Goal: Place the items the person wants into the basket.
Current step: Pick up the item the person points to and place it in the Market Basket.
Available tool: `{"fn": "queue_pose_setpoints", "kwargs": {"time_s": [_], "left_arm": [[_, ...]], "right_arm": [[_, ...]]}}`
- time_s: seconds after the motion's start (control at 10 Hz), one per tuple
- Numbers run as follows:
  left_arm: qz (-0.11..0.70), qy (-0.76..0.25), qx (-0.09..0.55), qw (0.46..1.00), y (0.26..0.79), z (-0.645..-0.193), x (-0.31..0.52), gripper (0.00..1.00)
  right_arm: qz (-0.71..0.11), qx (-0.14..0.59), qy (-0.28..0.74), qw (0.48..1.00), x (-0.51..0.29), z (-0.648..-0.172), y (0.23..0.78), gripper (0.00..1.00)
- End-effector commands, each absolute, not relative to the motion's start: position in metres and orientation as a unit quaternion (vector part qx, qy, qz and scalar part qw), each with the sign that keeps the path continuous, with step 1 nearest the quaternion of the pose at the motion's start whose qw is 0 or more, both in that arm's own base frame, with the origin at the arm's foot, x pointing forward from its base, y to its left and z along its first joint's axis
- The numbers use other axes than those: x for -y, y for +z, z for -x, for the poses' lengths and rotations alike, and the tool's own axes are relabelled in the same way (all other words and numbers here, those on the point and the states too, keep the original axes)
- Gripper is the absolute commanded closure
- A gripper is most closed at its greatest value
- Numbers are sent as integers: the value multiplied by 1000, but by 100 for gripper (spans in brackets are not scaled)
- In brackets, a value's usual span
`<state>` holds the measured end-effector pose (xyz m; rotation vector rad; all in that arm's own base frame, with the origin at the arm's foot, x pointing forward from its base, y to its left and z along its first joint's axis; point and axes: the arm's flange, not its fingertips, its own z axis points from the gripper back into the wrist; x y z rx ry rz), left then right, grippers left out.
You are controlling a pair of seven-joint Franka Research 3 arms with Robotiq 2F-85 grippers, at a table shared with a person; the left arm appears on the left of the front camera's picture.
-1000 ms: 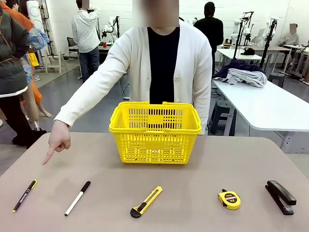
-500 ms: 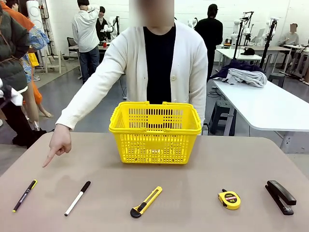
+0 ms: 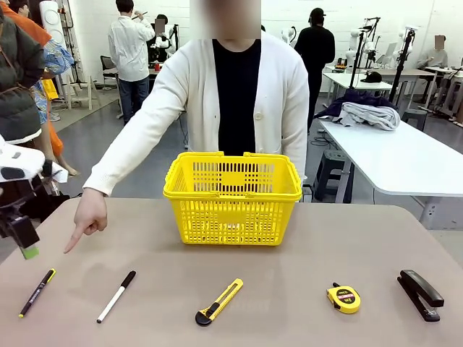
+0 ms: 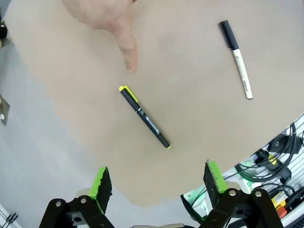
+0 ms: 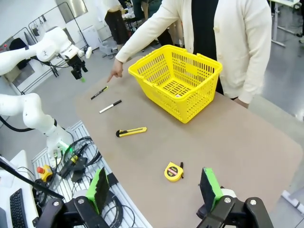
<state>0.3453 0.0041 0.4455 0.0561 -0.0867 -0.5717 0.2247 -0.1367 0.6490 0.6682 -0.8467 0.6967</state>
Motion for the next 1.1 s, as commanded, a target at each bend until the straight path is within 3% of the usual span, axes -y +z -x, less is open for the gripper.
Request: {"fn": "queue_pose_setpoints", "kwargs": {"time_s": [0.0,0.3,0.4,0.9,1.0], "left_arm": [[-35,-271,30,962,403,-336,4,0],[-5,-258,41,965,398,-339,-1,0],[-22,-277,20,961,411,-363,0,0],[-18,-273,21,961,410,-364,0,0],[-42,-230,36,972,388,-360,-1,0]], "right_arm": [[-316,400,332,794,136,-226,651,0],[-316,400,332,794,136,-226,651,0],[-316,400,332,794,136,-226,651,0],[-316,400,332,794,136,-226,651,0],[-316,400,332,794,136,-226,651,0]]}}
